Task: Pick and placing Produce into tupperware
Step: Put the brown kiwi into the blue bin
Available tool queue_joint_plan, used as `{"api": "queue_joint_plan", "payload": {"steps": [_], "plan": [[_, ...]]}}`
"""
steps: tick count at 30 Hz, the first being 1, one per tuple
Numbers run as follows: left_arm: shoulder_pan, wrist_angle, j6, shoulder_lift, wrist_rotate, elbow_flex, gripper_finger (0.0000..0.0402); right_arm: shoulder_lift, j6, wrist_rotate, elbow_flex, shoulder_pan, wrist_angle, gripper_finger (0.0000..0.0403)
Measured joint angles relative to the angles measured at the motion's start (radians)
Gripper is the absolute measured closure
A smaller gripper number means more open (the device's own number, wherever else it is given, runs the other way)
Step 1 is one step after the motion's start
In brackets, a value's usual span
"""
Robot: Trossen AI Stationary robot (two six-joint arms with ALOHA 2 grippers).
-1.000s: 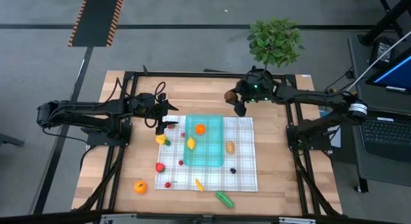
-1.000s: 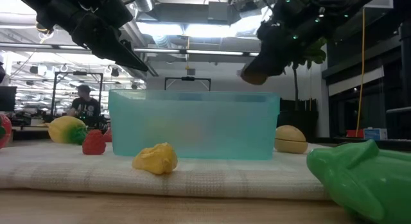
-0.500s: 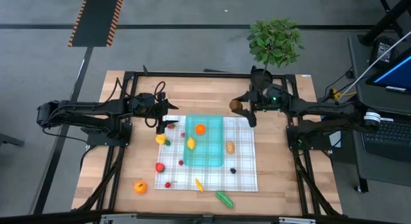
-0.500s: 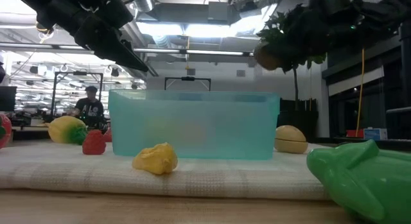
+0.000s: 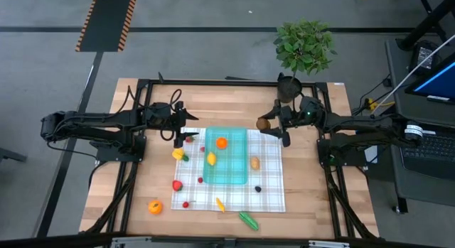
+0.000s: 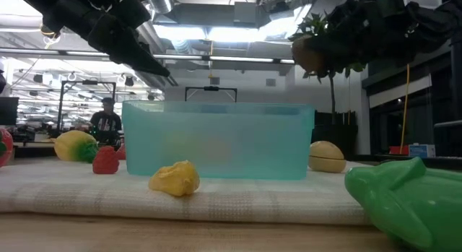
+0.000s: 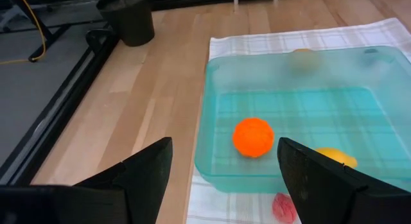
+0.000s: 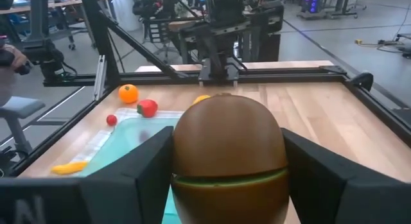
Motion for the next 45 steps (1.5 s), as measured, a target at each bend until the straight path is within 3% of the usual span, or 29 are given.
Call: {"api": "queue_joint_plan", "payload": {"steps": [9,22,40,45], "plan": [[0.000,0.000,0.000,0.000,0.000,0.000,0.0127,0.001,-0.002,0.136,0.000,0.021,0.000,0.0157],[0.000,0.000,0.000,0.000,0.000,0.000,0.0127,0.017,0.022,0.141,0.024,0.085,0.000,0.0157],[0.000,0.000,0.006,0.000,0.000,0.000,0.0127,0.360,0.012,0.165,0.273,0.204,-0.003,0.0157],[0.000,-0.001,0.006,0.000,0.000,0.000,0.0127,0.440,0.001,0.165,0.378,0.226,-0.141,0.0157]]}}
